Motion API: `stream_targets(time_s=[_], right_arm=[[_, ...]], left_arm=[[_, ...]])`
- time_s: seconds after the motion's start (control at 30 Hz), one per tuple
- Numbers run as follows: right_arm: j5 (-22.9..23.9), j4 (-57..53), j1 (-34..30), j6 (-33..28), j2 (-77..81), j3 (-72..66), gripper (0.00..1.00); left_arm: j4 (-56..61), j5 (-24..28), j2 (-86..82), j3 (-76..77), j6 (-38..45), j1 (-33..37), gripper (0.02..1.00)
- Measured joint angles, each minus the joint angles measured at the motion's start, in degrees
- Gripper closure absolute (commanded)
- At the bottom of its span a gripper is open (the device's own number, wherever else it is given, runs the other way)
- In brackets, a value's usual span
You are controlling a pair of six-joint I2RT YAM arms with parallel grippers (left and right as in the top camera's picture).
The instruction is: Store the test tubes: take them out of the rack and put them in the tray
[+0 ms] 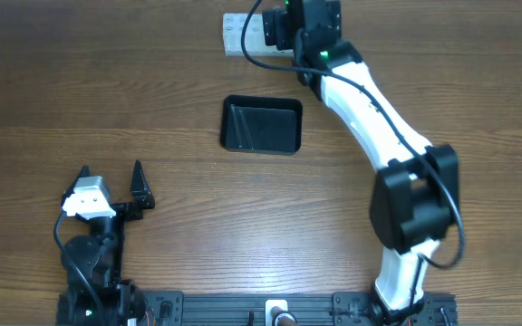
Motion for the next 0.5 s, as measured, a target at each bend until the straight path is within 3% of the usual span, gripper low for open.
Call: stream_targets(time_s=[0.27, 0.5], right_arm=[[2.4, -0.9, 0.2, 0.5, 10.5, 10.4, 0.016], [3.3, -2.2, 0.8, 1.9, 14.3, 14.5, 0.093]], left_arm=[[0.0, 0.0, 0.0, 0.0, 0.0, 0.0, 0.02], [0.0, 0.0, 0.0, 0.0, 0.0, 0.0, 0.02]])
